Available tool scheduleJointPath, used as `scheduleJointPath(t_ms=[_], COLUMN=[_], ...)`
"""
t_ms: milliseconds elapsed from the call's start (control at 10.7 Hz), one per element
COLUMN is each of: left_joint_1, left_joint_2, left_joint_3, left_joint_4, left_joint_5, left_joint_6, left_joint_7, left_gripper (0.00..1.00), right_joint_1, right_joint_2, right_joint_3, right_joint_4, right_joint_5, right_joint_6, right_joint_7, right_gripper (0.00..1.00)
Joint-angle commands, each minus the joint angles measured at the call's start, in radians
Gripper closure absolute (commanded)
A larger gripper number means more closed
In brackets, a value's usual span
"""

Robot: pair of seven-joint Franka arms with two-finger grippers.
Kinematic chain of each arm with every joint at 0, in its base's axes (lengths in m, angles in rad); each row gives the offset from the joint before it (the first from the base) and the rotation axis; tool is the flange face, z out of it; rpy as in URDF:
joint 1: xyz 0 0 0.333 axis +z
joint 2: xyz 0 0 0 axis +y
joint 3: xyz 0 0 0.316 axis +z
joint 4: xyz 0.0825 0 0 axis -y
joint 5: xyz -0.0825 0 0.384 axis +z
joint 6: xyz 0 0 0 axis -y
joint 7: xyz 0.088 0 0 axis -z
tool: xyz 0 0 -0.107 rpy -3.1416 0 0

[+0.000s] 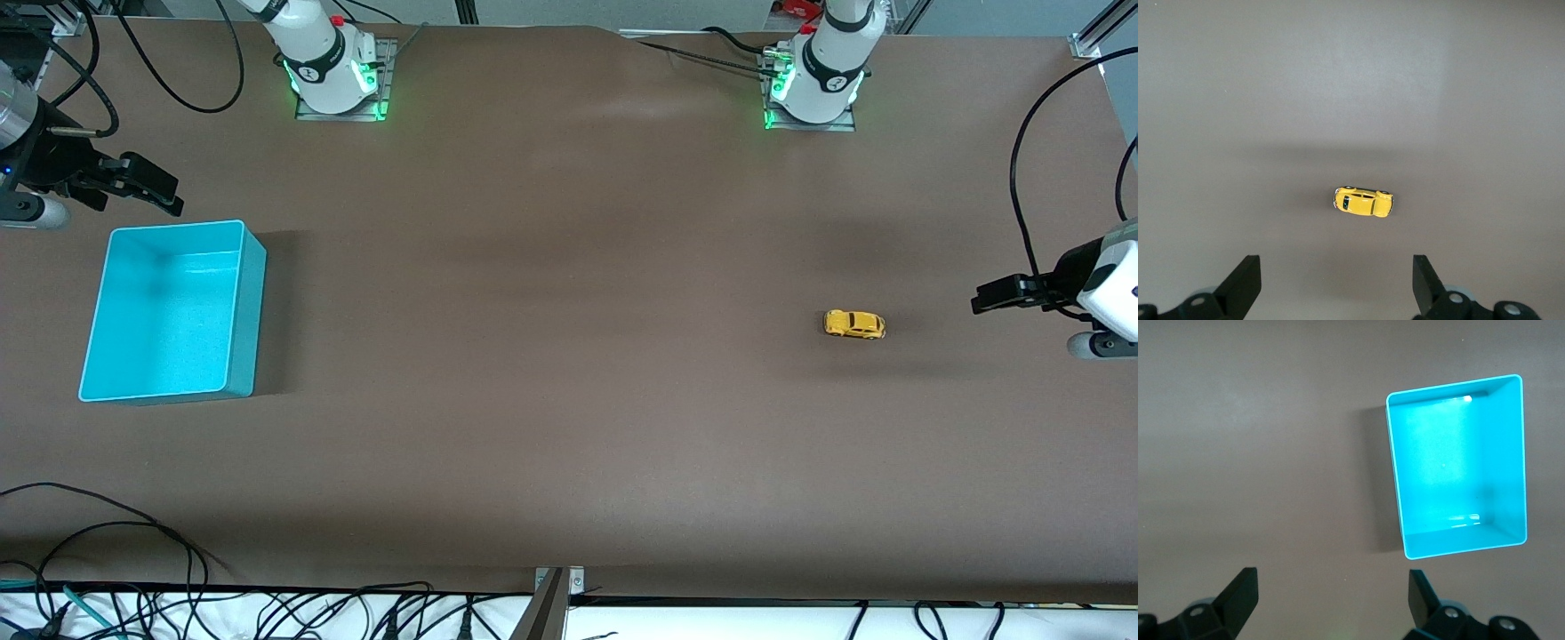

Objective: Wind up and store yellow beetle car

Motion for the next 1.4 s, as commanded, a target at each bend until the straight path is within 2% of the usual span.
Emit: scheduleJointPath(t_ms=[0,187,467,841,1028,1308], left_joint_1=[-0.004,-0.002,-0.019,-0.025,-0.031,-0.031], left_joint_2=[0.000,0.010,0.050,0.104,0.139,0.154], left_joint_3=[0.009,0.008,0.008,0.006,0.006,-0.009], left_joint_4=[-0.009,-0.010,-0.010,-0.042,-0.100,-0.257], left_joint_5=[-0.017,-0.019,-0.019,-0.030,-0.028,-0.054], left_joint_6=[0.004,0.004,0.004,0.027,0.106,0.355], left_joint_7=[-0.004,-0.007,-0.172,-0.584,-0.848,-1.197], left_gripper=[0.00,0.00,0.00,0.00,0.00,0.00], right_joint_1=[-0.003,-0.006,-0.008,-0.008,-0.008,-0.008], right_joint_2=[0.011,0.011,0.011,0.011,0.011,0.011], right_joint_3=[-0.003,-0.005,-0.005,-0.014,-0.013,-0.013], right_joint_4=[0.028,0.039,0.039,0.039,0.039,0.039], right_joint_5=[0.011,0.012,0.012,0.012,0.012,0.011], right_joint_6=[-0.010,-0.012,-0.015,-0.016,-0.018,-0.018], right_joint_7=[0.005,0.003,-0.001,-0.011,-0.012,-0.012], right_gripper=[0.00,0.00,0.00,0.00,0.00,0.00])
